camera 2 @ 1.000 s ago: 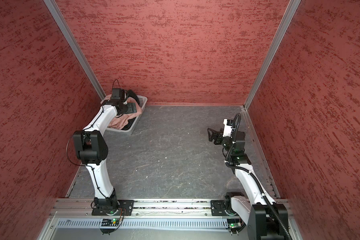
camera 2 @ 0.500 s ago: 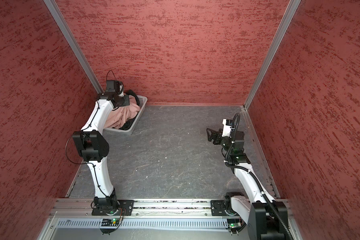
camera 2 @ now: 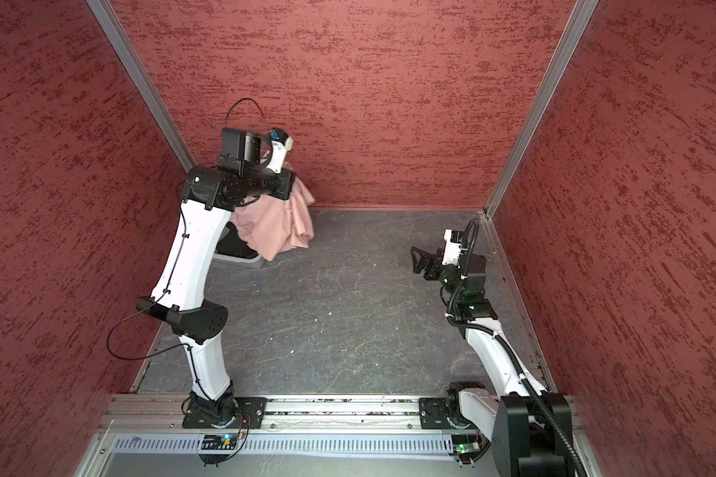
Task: Fold and stack the shorts
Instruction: 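Lift the pink shorts out and drop them on the table while the right arm approaches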
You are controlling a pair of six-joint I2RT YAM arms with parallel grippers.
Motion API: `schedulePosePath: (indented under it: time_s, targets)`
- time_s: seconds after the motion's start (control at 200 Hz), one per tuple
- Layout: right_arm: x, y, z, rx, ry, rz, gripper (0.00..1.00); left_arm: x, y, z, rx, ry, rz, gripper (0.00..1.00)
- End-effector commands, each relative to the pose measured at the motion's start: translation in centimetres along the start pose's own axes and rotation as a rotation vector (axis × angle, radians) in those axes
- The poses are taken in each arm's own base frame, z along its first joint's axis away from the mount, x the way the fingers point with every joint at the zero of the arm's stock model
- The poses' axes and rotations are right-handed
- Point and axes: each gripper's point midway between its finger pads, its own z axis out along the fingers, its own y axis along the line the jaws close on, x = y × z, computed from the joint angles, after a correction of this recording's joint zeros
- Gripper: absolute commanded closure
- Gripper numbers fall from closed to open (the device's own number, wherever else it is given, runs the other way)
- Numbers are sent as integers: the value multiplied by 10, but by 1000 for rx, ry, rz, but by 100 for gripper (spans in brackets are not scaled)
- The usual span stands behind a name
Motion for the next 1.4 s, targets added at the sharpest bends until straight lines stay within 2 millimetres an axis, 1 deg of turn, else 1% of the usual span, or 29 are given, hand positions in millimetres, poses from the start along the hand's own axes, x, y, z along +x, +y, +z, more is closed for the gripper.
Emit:
schedulePosePath:
  time_s: [0.0,0.055,0.115,0.235,0.376,0.386,0.391,0.396,0.401,0.406,0.471,0.536,0.591,0.641,0.701,0.721,0.751,0.771,0.802,0.812,0.827,0.887,0.947,1.007,1.102,1.127,1.217,1.287,1.398]
  targets:
    - [-30,4,-4,30,-41,-49,3,-7,-41,-34,145,-31,-28,100]
    - [-36,8,-8,29,-49,-57,2,-10,-56,-44,210,-41,-65,100]
    - [-42,11,-15,27,-62,-64,2,-6,-63,-49,230,-28,-100,100]
    - [-46,14,-22,32,-67,-70,1,25,-61,-38,217,56,-164,100]
    - [-27,1,-17,73,-9,-41,1,96,-34,2,212,153,-370,100]
    - [-25,0,-17,77,-4,-38,1,102,-31,5,211,158,-390,100]
    - [-24,0,-17,78,-2,-37,1,114,-30,9,206,188,-403,100]
    - [-23,-1,-16,80,2,-33,1,107,-28,7,210,160,-409,100]
    - [-22,-1,-16,81,4,-32,1,110,-26,9,207,161,-420,100]
    - [-21,-2,-16,83,8,-31,1,123,-26,13,202,193,-436,100]
    - [-8,-10,-12,103,46,-7,2,161,-8,28,184,213,-535,100]
    - [2,-15,-8,118,78,22,3,198,-3,42,167,243,-555,100]
    - [10,-18,-6,117,98,41,3,229,-6,56,167,282,-551,100]
    - [18,-19,-3,112,120,58,3,253,-6,65,162,319,-564,100]
    - [24,-18,0,97,149,70,4,274,3,70,132,355,-582,100]
    - [27,-16,1,86,160,74,4,277,8,70,117,360,-586,100]
    - [30,-13,2,64,177,80,4,281,17,69,83,365,-583,83]
    - [33,-8,3,33,192,79,5,280,23,67,64,360,-574,63]
    - [37,-1,4,-4,213,83,5,278,31,63,31,350,-555,18]
    - [39,1,4,-16,219,84,6,277,34,62,20,346,-549,7]
    - [41,4,5,-32,231,87,6,274,39,59,4,337,-540,0]
    - [55,18,7,-94,286,101,7,257,51,47,-34,299,-503,1]
    - [74,33,10,-144,358,113,9,238,56,36,-49,266,-466,1]
    - [99,49,9,-197,456,135,11,222,52,26,-44,234,-438,1]
    - [141,71,-1,-254,604,140,17,213,36,15,-5,205,-406,1]
    - [152,77,-6,-262,638,134,18,214,31,13,6,204,-397,1]
    - [175,77,-18,-226,689,171,18,225,1,9,75,239,-367,1]
    - [189,81,-23,-235,709,246,18,244,-24,10,122,294,-347,1]
    - [211,86,-21,-251,718,308,16,274,-46,17,163,363,-382,1]
